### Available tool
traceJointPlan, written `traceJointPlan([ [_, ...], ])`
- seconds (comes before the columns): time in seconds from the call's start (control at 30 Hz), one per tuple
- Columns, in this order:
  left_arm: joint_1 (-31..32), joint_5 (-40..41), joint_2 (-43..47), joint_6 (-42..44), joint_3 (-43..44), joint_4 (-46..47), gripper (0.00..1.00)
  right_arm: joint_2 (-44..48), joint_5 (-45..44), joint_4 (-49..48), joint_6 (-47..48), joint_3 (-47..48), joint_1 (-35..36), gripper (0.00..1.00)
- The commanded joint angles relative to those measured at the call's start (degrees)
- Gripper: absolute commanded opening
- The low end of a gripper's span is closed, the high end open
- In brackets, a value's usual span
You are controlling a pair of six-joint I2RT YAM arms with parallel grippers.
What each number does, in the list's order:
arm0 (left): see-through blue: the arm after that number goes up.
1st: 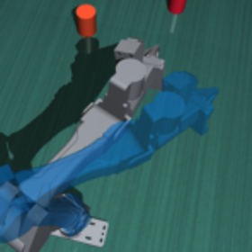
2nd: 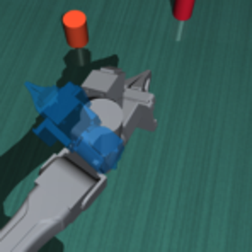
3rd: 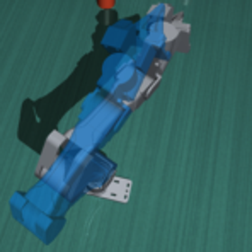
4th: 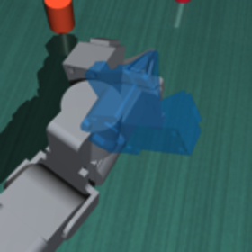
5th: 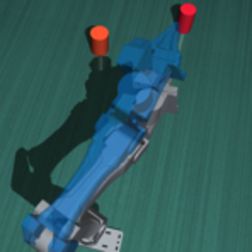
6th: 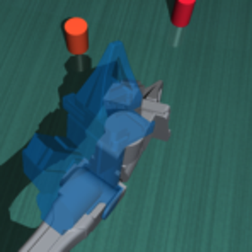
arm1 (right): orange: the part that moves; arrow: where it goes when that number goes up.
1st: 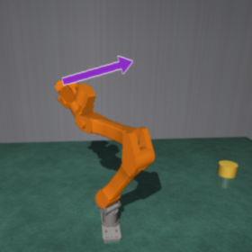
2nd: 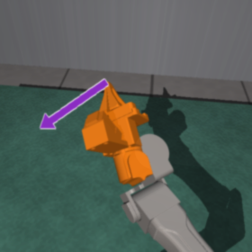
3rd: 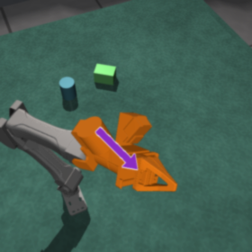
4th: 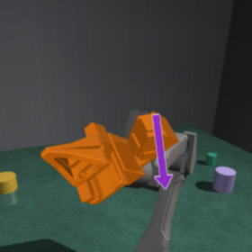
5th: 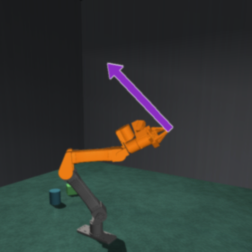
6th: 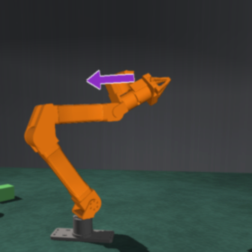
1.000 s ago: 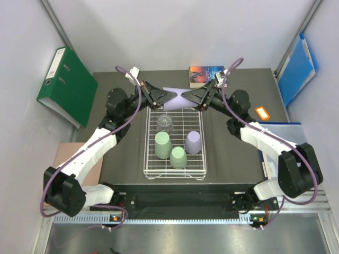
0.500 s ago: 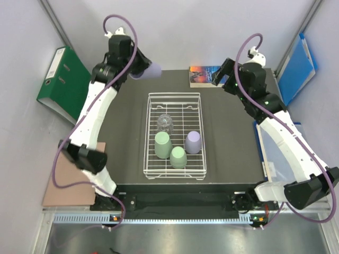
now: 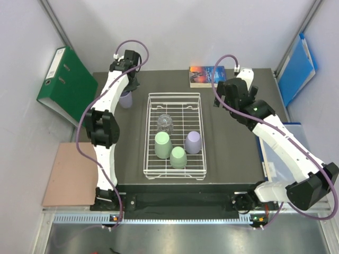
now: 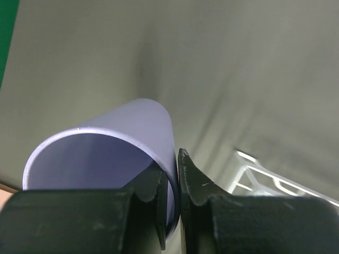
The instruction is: Unload the cups from the dish rack
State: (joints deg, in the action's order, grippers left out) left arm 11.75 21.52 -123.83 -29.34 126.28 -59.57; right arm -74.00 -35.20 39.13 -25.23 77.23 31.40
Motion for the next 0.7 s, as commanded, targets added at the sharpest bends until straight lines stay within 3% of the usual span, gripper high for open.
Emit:
traceJointPlan([
  [0.0,-0.3,-0.3,-2.6,3.2,3.1,3.1,0.0,2.5,1.9,-0.5,1.6,-1.1,0.9,1.0],
  [0.53,-0.6,-2.4,-9.1,1.9,2.2,5.3,0.01,1.8,5.1,-0.7,2.7,-5.2,0.9,1.0],
  [0.63,-0.6,-2.0,-8.1,2.1,2.1,5.6,0.14,1.6,5.2,-0.8,2.7,-5.2,0.9,1.0],
  [0.67,-0.6,-1.6,-7.0,2.2,2.1,5.9,0.27,1.5,5.3,-0.8,2.7,-5.2,0.9,1.0],
])
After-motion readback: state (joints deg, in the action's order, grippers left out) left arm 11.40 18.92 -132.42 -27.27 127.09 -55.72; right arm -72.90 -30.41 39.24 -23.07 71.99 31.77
